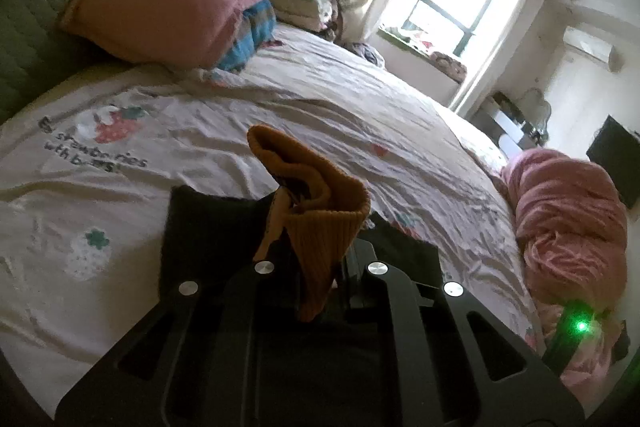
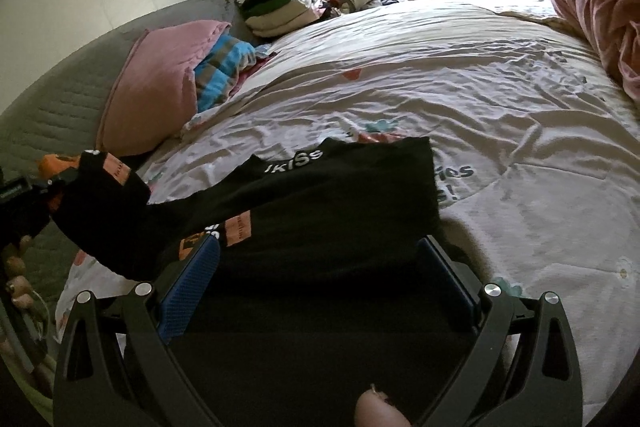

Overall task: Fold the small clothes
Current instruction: 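Carry the cuff across the shirt body with the left tool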

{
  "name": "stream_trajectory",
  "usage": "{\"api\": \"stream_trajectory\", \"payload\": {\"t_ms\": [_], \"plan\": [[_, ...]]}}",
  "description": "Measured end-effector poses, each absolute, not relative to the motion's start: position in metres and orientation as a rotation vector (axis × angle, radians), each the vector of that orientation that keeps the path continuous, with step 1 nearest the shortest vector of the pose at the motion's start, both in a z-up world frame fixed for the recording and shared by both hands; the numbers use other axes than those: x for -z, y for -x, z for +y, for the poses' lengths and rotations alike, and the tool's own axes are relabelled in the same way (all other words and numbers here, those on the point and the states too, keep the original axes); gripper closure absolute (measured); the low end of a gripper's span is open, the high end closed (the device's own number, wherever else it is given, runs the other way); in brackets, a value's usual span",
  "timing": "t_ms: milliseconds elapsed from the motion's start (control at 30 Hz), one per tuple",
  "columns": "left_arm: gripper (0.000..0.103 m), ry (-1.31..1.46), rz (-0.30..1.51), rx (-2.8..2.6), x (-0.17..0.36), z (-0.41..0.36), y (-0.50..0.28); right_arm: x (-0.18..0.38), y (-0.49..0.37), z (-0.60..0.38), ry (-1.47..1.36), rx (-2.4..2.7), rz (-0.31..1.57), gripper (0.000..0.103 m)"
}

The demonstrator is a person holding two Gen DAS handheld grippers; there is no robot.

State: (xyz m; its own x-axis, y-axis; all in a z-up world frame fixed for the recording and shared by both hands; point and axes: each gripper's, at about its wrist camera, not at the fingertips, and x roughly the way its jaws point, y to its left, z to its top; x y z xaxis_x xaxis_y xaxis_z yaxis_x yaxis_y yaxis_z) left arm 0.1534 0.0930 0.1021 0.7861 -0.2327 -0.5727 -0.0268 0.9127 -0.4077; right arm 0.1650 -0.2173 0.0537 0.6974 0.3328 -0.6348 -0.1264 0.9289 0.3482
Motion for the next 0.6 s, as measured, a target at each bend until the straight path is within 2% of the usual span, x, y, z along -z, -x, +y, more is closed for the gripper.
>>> {"api": "stream_trajectory", "payload": {"t_ms": [600], "plan": [[0.097,0.283,0.808,0.291,-0.053,0.005,-0.188,-0.046,-0.162,-0.273,-0.345,-0.148,0.745,0.005]]}}
